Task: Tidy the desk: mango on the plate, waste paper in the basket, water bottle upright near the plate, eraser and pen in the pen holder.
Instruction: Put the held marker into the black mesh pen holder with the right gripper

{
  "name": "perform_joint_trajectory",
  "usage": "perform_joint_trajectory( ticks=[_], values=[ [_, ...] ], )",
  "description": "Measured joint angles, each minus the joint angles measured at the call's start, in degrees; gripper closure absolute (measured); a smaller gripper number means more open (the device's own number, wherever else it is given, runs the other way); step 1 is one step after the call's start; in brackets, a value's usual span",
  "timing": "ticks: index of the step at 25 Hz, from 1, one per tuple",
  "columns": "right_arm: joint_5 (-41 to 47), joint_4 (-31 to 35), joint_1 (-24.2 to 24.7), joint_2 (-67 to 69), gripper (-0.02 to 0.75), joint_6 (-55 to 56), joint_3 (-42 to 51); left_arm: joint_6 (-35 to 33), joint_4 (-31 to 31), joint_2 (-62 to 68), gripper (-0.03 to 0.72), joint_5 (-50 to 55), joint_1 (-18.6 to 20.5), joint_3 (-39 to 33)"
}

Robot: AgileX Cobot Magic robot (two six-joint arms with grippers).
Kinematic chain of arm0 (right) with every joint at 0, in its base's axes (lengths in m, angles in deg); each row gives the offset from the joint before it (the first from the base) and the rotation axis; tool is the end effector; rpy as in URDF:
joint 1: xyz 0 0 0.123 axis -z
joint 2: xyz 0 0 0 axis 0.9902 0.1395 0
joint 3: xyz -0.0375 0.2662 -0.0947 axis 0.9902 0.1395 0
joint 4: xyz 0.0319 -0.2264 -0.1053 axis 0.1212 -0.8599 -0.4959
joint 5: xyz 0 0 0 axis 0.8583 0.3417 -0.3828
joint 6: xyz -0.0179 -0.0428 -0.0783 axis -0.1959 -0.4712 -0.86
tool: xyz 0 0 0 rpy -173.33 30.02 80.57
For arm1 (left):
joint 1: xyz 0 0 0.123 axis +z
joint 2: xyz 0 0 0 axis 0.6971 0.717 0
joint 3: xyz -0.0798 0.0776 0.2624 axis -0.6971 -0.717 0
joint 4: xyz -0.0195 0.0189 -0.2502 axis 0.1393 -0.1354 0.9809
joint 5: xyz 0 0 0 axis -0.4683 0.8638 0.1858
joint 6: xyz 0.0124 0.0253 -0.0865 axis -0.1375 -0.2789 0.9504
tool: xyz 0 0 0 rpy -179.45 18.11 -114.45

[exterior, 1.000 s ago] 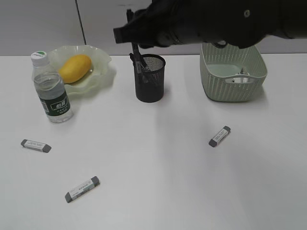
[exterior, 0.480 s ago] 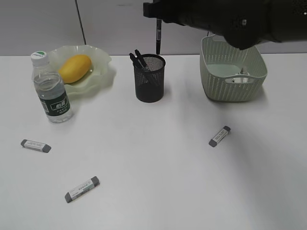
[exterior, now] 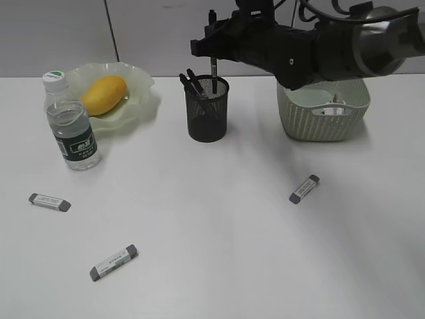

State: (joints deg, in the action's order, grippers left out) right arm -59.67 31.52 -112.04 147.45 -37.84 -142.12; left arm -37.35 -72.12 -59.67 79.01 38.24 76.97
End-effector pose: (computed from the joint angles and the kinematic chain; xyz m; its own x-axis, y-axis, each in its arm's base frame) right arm 0.4194 0.2388 0.2030 -0.2087 -0.0338 -0.9774 -0.4544 0.8883 0.0663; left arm -0.0092 -0.0003 0.2833 -0.4317 0.0196 -0.9018 0.1044 0.9941 -0.0283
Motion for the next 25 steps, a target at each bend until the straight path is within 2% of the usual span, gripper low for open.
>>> perform_joint_trajectory(
  ticks=[11, 19, 22, 25],
  values=[
    [1.5, -0.2, 0.0, 4.0, 0.59, -5.8, -2.9, 0.0, 0.0, 0.0, 0.328, 0.0, 0.0, 0.0],
    [3.5, -2.0, 0.0, 4.5, 0.584, -6.7, -2.9, 0.0, 0.0, 0.0, 0.336, 0.0, 0.0, 0.0],
    [3.5, -2.1, 0.0, 4.5, 0.54, -6.7, -2.9, 0.0, 0.0, 0.0, 0.336, 0.0, 0.0, 0.0],
    [3.8, -2.1, 0.0, 4.5, 0.416, -6.7, -2.9, 0.0, 0.0, 0.0, 0.336, 0.0, 0.0, 0.0]
  ],
)
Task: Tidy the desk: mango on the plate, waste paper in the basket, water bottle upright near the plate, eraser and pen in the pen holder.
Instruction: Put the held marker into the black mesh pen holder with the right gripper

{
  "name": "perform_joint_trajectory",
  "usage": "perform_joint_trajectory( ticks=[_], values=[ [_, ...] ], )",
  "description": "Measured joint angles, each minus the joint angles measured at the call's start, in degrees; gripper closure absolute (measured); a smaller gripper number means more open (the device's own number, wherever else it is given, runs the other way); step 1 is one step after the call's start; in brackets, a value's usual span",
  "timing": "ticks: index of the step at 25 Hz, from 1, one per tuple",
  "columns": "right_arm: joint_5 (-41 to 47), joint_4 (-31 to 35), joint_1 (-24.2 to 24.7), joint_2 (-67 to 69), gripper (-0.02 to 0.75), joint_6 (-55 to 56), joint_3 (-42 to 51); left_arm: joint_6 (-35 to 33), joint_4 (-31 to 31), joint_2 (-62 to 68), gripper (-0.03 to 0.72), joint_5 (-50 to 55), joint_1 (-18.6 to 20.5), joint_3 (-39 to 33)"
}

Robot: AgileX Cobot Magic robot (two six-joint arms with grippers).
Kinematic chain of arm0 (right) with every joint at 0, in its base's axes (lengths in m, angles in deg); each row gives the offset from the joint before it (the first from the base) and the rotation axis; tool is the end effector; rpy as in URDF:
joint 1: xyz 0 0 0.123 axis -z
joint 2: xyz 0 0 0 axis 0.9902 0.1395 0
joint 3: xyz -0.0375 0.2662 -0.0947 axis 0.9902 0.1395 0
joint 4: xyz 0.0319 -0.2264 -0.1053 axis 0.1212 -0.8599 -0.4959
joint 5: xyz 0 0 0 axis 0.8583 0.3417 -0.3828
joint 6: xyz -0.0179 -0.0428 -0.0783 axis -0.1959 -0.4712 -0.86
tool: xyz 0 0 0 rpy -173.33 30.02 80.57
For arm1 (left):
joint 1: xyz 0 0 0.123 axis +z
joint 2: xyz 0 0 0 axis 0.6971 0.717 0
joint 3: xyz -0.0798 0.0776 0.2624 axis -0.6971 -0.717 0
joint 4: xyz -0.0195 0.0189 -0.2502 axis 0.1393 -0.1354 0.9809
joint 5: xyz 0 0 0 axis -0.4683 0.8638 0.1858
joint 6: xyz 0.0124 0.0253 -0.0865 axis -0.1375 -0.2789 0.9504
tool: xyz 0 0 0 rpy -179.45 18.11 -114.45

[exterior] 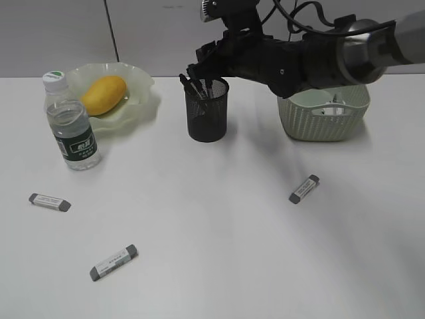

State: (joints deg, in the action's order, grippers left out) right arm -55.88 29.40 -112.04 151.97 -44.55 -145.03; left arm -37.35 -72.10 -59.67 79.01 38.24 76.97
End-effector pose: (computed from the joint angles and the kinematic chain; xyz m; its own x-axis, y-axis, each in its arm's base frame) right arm 0.4285 0.2460 0.1742 -0.2153 -0.2104 -0.9536 -0.5023 0.8613 -0.0766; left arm -0.0092 -0.0003 0.2833 -0.4317 0.0195 -0.9018 0.1046 0.9941 -0.0286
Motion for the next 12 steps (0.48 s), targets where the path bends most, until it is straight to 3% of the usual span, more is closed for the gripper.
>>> perform_joint_trajectory(
  ticks=[4, 8, 12],
  values=[
    [0.8, -0.1, -0.6, 0.0, 0.291, 0.0, 0.0, 0.0, 0.0, 0.0, 0.349, 0.0, 0.0, 0.0],
    [5.5, 0.3, -1.2, -0.4, 0.265, 0.0, -0.9, 0.0, 0.0, 0.0, 0.365, 0.0, 0.0, 0.0],
    [19.0, 0.6, -1.2, -2.6, 0.26, 0.4, -4.8, 0.0, 0.0, 0.0, 0.37, 0.0, 0.0, 0.0]
  ],
)
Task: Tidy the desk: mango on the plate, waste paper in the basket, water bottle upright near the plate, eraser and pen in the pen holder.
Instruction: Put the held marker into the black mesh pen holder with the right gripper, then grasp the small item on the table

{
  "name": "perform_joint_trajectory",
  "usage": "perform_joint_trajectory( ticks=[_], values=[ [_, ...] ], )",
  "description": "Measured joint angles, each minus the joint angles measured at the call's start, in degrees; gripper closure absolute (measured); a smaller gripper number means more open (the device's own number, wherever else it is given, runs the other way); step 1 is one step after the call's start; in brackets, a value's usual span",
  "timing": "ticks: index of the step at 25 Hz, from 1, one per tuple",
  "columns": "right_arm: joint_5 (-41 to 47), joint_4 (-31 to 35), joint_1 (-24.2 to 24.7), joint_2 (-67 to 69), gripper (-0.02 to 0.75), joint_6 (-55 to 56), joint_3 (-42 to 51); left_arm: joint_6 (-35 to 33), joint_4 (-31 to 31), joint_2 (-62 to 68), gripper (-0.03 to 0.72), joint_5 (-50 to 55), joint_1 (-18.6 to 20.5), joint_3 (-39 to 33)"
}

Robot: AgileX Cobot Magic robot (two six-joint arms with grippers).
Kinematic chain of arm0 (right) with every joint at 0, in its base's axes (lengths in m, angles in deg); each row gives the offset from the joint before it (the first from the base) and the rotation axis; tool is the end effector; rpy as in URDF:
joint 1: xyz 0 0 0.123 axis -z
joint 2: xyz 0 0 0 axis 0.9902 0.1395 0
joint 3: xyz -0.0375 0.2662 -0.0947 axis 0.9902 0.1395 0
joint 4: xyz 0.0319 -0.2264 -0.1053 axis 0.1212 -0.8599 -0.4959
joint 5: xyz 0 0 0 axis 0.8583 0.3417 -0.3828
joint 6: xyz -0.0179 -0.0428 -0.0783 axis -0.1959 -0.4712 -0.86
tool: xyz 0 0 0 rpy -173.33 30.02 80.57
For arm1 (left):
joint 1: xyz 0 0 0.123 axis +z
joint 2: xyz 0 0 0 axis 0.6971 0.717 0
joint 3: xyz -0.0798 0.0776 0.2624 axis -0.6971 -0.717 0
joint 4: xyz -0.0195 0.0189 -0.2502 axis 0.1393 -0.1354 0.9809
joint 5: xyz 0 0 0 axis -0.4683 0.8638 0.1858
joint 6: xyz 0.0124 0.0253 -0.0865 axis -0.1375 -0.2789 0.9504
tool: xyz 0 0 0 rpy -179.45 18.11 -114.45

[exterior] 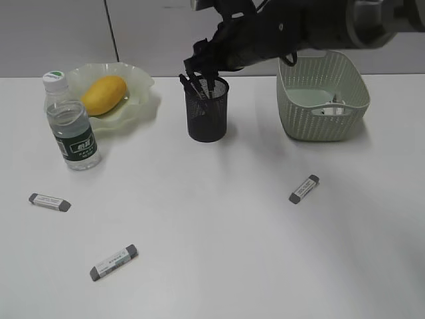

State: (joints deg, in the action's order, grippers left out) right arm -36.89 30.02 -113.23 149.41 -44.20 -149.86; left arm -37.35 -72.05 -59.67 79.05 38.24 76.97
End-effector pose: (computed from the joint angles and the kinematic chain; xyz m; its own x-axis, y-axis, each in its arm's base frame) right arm 0.4212 0.2555 0.1943 -0.3793 -0.2934 -0.8775 -0.5393 0.8407 -0.0479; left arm -0.0093 -0.0004 0.2833 -0.4324 0.0191 -0.9015 0.1051 0.9940 -0.0293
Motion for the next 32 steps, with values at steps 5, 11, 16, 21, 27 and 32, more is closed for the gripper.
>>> perform_joint_trajectory(
  ticks=[5, 11, 16, 21, 27, 32],
  values=[
    [26.4, 2.0, 0.0, -1.3, 0.26, 1.4, -9.9, 0.0, 0.0, 0.0, 0.374, 0.0, 0.0, 0.0],
    [50.2, 1.3, 0.2, -1.3, 0.26, 5.6, -22.2, 0.0, 0.0, 0.0, 0.379, 0.0, 0.0, 0.0],
    [59.9, 1.1, 4.0, -1.6, 0.26, 9.0, -28.0, 0.0, 0.0, 0.0, 0.379, 0.0, 0.0, 0.0],
    [68.4, 0.6, 12.2, -1.6, 0.26, 9.6, -28.4, 0.0, 0.0, 0.0, 0.38, 0.0, 0.0, 0.0],
    [69.8, -0.5, 21.0, -1.7, 0.26, 9.6, -28.4, 0.0, 0.0, 0.0, 0.381, 0.0, 0.0, 0.0],
    [69.9, -1.8, 24.2, -4.1, 0.26, 9.1, -27.7, 0.0, 0.0, 0.0, 0.381, 0.0, 0.0, 0.0]
  ],
)
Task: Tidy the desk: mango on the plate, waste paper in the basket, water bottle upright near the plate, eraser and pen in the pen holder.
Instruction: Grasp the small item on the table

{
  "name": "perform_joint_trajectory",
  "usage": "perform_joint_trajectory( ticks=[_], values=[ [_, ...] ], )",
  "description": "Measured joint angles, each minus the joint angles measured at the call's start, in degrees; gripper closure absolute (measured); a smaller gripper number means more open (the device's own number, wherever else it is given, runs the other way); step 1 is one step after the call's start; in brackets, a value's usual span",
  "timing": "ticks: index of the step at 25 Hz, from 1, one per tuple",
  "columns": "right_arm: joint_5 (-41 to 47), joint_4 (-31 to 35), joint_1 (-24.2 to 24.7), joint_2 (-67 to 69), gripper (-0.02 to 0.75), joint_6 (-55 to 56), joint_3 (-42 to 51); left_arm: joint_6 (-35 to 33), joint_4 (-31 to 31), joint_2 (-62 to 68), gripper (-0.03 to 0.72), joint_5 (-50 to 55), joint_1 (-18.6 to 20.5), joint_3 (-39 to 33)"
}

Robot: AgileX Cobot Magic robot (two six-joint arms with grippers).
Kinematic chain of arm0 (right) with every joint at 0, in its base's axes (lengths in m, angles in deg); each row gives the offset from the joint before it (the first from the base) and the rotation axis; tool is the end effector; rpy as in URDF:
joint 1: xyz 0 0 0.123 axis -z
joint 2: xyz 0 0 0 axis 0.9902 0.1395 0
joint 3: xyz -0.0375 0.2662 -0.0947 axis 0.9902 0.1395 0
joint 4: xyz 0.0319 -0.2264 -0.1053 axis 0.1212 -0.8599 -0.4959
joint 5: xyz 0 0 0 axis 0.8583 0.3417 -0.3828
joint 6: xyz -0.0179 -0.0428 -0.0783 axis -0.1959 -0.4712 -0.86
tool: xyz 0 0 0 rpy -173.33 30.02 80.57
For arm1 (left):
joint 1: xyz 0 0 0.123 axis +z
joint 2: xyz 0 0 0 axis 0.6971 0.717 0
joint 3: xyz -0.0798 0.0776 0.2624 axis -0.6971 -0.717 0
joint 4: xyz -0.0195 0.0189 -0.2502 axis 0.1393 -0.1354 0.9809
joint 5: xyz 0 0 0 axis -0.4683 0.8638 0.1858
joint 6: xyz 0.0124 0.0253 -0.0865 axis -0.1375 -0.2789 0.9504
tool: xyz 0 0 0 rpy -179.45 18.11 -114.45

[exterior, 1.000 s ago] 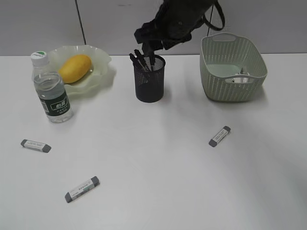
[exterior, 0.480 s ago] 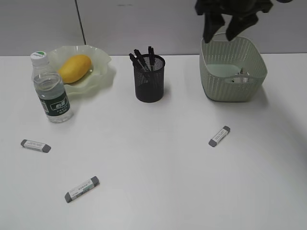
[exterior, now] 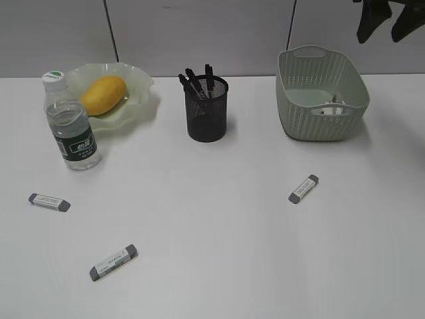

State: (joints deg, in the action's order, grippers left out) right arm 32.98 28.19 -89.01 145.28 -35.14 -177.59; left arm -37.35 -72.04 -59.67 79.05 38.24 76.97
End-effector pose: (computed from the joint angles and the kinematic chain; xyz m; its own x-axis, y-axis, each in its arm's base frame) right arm 0.4489 0.0584 0.3037 -0.9157 -0.0633 -0.3968 -0.0904 0.9947 0.0500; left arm -0.0093 -0.0004 0.2833 -0.4324 0.0190 -0.9015 0.1052 0.9940 -0.0295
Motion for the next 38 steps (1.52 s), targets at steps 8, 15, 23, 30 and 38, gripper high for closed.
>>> perform_joint_trajectory(
  ticks=[8, 15, 23, 30, 38],
  values=[
    [0.0, -0.4, 0.2, -18.0, 0.26, -2.1, 21.2, 0.0, 0.0, 0.0, 0.385, 0.0, 0.0, 0.0],
    [0.1, -0.4, 0.2, -40.5, 0.26, -2.1, 43.7, 0.0, 0.0, 0.0, 0.386, 0.0, 0.0, 0.0],
    [0.3, 1.3, 0.2, -63.0, 0.26, -2.1, 59.1, 0.0, 0.0, 0.0, 0.388, 0.0, 0.0, 0.0],
    [0.5, 1.3, 0.2, -79.2, 0.26, -2.1, 68.3, 0.0, 0.0, 0.0, 0.39, 0.0, 0.0, 0.0],
    [-1.9, 1.3, 0.2, -95.1, 0.26, -3.8, 77.6, 0.0, 0.0, 0.0, 0.398, 0.0, 0.0, 0.0]
  ],
)
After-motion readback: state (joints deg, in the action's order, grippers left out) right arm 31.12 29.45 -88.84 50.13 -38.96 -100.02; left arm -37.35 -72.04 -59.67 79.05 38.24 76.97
